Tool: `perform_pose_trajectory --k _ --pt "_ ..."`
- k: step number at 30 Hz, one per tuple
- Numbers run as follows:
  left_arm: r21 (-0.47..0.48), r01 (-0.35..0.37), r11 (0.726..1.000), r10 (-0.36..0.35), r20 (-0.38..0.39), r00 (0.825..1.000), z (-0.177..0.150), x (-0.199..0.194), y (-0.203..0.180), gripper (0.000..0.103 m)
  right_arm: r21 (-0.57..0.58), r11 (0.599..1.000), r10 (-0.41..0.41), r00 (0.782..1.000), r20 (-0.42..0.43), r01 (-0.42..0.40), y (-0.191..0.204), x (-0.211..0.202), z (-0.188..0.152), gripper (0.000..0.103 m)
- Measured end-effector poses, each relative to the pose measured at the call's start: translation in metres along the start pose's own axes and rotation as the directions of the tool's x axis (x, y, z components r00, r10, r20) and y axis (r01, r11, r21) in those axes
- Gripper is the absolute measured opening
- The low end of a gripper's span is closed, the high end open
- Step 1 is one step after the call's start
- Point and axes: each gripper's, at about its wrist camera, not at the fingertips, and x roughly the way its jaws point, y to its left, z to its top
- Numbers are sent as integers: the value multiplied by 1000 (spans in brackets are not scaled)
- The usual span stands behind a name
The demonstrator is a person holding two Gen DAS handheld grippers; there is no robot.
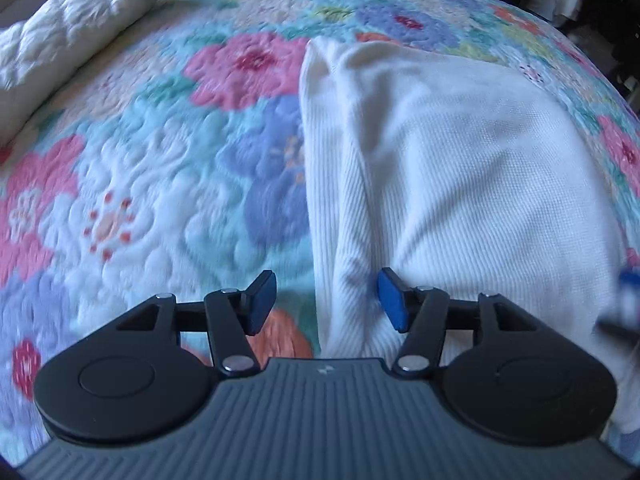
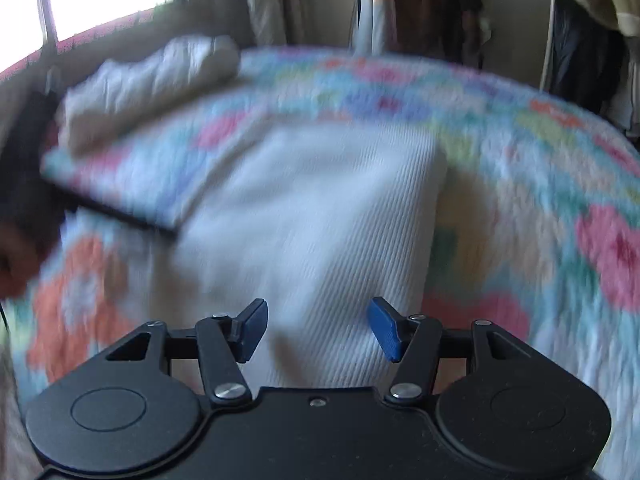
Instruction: Fold clothes
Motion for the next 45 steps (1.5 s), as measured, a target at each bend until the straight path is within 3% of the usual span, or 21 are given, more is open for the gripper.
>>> perform_pose_trajectory --k 3,8,12,15,24,27,31,35,39,45 --pt "-39 -7 999 7 -1 1000 -18 -14 0 56 21 1000 14 1000 -8 -14 6 -12 -23 77" --pt "-24 -24 999 25 50 998 -48 -51 -18 59 136 991 12 1000 23 -15 2 -40 -40 77" --pt "-43 37 998 -32 125 992 -71 -85 -38 63 209 978 -19 996 82 1 0 -62 -49 77" --pt "-20 14 1000 -10 179 984 -90 -101 -62 70 228 973 -52 993 110 25 3 -74 -49 78" --pt "59 29 998 -40 194 980 -130 -113 -110 72 218 971 -131 980 152 96 8 -111 -65 81" --pt "93 17 996 -39 246 969 -141 -120 -118 80 228 968 -142 980 142 107 9 -116 -73 81" --pt "120 2 993 -39 306 951 -147 -130 -128 99 245 961 -160 981 112 129 12 -113 -80 81" --pt "91 -6 996 -20 282 959 -149 -129 -125 103 276 952 -160 983 86 130 13 -110 -84 81" --pt "106 -66 992 35 266 963 -150 -125 -130 103 261 954 -173 982 80 147 16 -107 -86 81" --pt "95 -27 995 2 250 968 -148 -122 -128 103 254 955 -180 981 75 156 17 -105 -86 81"
